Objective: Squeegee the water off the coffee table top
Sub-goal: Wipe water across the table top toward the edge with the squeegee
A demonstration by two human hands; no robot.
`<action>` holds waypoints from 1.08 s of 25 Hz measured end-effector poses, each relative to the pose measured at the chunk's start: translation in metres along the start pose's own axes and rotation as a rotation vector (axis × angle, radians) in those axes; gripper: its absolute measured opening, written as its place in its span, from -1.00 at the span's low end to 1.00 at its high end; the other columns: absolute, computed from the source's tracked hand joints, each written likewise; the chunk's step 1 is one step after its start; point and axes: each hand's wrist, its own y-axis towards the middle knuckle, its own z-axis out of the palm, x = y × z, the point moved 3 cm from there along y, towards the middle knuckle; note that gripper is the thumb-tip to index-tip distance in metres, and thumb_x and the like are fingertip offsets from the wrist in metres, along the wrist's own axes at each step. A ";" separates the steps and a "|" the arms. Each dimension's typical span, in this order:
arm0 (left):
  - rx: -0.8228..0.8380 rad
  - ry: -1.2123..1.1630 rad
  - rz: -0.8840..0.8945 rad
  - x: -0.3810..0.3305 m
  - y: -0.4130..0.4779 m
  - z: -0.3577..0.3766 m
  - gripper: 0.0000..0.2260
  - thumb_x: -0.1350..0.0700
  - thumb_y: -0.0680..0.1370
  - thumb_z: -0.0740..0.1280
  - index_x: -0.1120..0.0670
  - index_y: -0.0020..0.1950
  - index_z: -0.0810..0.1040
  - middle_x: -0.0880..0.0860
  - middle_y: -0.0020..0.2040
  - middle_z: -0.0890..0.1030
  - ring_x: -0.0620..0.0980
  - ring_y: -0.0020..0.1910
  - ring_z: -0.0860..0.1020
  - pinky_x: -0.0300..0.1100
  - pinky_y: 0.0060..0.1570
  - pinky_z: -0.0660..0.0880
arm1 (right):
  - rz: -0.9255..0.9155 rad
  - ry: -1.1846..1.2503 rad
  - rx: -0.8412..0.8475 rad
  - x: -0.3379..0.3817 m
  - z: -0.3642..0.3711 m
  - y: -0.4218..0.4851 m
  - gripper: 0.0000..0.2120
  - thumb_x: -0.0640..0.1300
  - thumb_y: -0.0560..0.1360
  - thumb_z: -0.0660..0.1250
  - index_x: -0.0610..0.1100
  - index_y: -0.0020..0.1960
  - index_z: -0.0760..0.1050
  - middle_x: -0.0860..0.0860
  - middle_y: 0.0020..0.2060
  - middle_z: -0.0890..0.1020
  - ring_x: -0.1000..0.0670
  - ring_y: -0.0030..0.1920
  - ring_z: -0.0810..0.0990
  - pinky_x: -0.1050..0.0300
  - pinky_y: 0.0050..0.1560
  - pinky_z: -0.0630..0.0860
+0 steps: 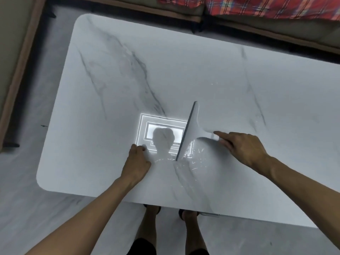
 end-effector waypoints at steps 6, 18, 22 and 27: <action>-0.088 -0.020 -0.008 -0.011 -0.007 0.004 -0.53 0.25 0.50 0.26 0.06 0.41 0.32 0.04 0.35 0.45 0.07 0.25 0.49 -0.21 0.08 0.38 | 0.167 0.083 0.038 -0.045 -0.015 -0.041 -0.64 0.22 0.61 -0.04 0.35 0.37 0.30 0.23 -0.03 0.62 -0.01 0.02 0.60 0.06 -0.09 0.49; -0.403 -0.127 -0.278 0.111 -0.041 -0.069 -0.56 0.28 0.50 0.24 0.11 0.38 0.33 0.13 0.33 0.48 0.15 0.26 0.49 -0.10 0.12 0.40 | -0.501 0.147 0.216 0.225 0.033 0.036 -0.62 0.14 0.64 0.01 0.28 0.45 0.26 0.10 0.13 0.57 -0.03 0.15 0.55 0.14 -0.01 0.40; -0.384 -0.131 -0.309 0.131 -0.044 -0.069 -0.61 0.26 0.50 0.20 0.10 0.33 0.35 0.12 0.27 0.52 0.17 0.18 0.52 -0.10 0.00 0.41 | -0.567 0.091 0.284 0.267 0.060 0.039 -0.61 0.11 0.65 -0.02 0.24 0.47 0.23 0.04 0.19 0.55 -0.07 0.19 0.53 -0.01 0.14 0.48; -0.248 -0.101 -0.219 0.107 -0.042 -0.047 -0.54 0.27 0.53 0.24 0.06 0.42 0.28 0.07 0.35 0.46 0.11 0.26 0.48 -0.12 0.11 0.41 | -0.420 0.185 0.186 0.198 0.058 0.020 -0.62 0.13 0.64 0.01 0.35 0.44 0.19 0.10 0.14 0.57 -0.03 0.15 0.56 0.02 0.06 0.51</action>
